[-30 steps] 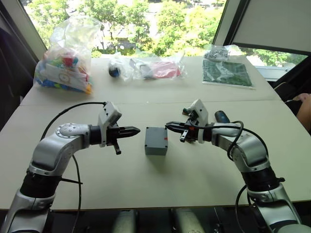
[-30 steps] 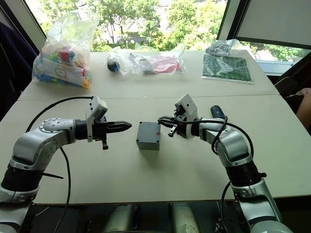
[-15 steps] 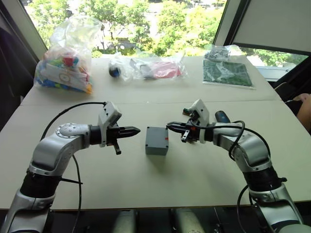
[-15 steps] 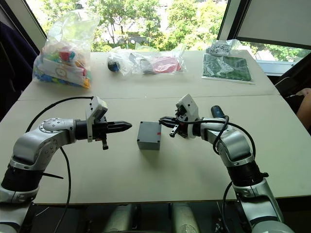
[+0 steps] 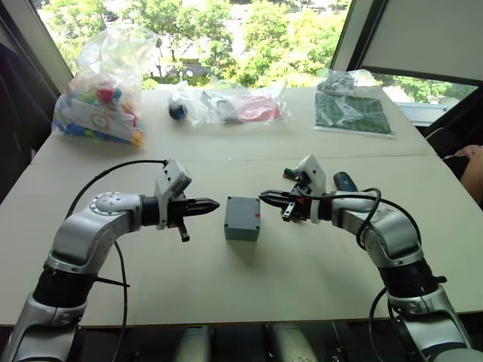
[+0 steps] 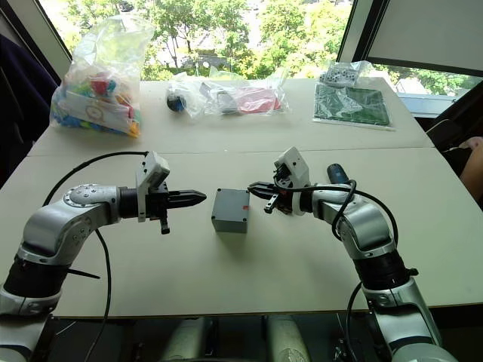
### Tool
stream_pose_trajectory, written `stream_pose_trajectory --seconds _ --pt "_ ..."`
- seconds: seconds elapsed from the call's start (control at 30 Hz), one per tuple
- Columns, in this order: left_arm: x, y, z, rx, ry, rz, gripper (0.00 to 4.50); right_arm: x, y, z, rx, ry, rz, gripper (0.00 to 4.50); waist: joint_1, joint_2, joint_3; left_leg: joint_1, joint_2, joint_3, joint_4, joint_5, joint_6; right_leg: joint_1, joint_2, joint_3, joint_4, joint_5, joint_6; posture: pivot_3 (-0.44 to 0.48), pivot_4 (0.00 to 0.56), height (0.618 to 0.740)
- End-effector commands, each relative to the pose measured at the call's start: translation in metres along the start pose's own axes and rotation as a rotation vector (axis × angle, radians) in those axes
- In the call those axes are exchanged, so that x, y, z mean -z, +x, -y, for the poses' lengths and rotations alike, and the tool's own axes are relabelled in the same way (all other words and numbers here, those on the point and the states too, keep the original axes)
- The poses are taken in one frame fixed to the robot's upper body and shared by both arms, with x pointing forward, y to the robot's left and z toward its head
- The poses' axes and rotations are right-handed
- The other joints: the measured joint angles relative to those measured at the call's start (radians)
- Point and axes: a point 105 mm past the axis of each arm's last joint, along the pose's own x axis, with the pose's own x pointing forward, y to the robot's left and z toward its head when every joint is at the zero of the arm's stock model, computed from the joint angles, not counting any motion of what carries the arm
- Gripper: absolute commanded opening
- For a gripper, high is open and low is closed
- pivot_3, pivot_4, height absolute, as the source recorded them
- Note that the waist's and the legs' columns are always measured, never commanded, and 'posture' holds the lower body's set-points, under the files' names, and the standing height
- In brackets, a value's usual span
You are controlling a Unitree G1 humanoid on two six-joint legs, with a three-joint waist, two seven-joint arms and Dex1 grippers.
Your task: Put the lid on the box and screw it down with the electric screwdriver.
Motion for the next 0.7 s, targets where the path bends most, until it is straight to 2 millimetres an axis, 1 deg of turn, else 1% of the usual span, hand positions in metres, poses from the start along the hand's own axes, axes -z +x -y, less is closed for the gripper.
stream_pose_trajectory --seconds 0.03,0.13,0.33,0.4,0.43,0.53,0.57,0.7 --pt "-0.011 -0.001 0.002 0.002 0.049 0.03 0.0 -0.005 -0.003 0.001 0.013 -0.043 0.012 0.02 0.0 0.0 0.0 0.0 0.0 0.0 0.0 0.0 0.0 0.0 0.0 0.0 0.0 0.0 0.0 0.0 0.15 0.74" --pt "-0.012 -0.001 0.002 0.003 0.051 0.032 0.0 -0.004 0.0 0.002 0.02 -0.053 0.001 0.02 0.0 0.0 0.0 0.0 0.0 0.0 0.0 0.0 0.0 0.0 0.0 0.0 0.0 0.0 0.0 0.0 0.15 0.74" --pt "-0.014 -0.002 0.002 0.001 0.048 0.039 0.0 -0.007 0.005 0.003 0.023 -0.061 0.008 0.02 0.0 0.0 0.0 0.0 0.0 0.0 0.0 0.0 0.0 0.0 0.0 0.0 0.0 0.0 0.0 0.0 0.15 0.74" --pt "-0.014 -0.001 0.002 0.001 0.046 0.042 0.0 -0.008 0.005 0.004 0.023 -0.063 0.009 0.57 0.0 0.0 0.0 0.0 0.0 0.0 0.0 0.0 0.0 0.0 0.0 0.0 0.0 0.0 0.0 0.0 0.15 0.74" --pt "-0.014 -0.001 0.002 0.001 0.044 0.044 0.0 -0.009 0.005 0.004 0.026 -0.064 0.012 0.77 0.0 0.0 0.0 0.0 0.0 0.0 0.0 0.0 0.0 0.0 0.0 0.0 0.0 0.0 0.0 0.0 0.15 0.74" --pt "-0.014 -0.001 0.002 0.0 0.043 0.047 0.0 -0.012 0.003 0.006 0.033 -0.065 0.018 1.99 0.0 0.0 0.0 0.0 0.0 0.0 0.0 0.0 0.0 0.0 0.0 0.0 0.0 0.0 0.0 0.0 0.15 0.74" --pt "-0.016 -0.001 0.002 0.001 0.039 0.056 0.0 -0.016 -0.001 0.007 0.035 -0.066 0.029 2.37 0.0 0.0 0.0 0.0 0.0 0.0 0.0 0.0 0.0 0.0 0.0 0.0 0.0 0.0 0.0 0.0 0.15 0.74" --pt "-0.021 -0.002 0.003 0.009 0.033 0.081 0.0 -0.028 -0.013 0.012 0.062 -0.063 0.055 2.37 0.0 0.0 0.0 0.0 0.0 0.0 0.0 0.0 0.0 0.0 0.0 0.0 0.0 0.0 0.0 0.0 0.15 0.74"
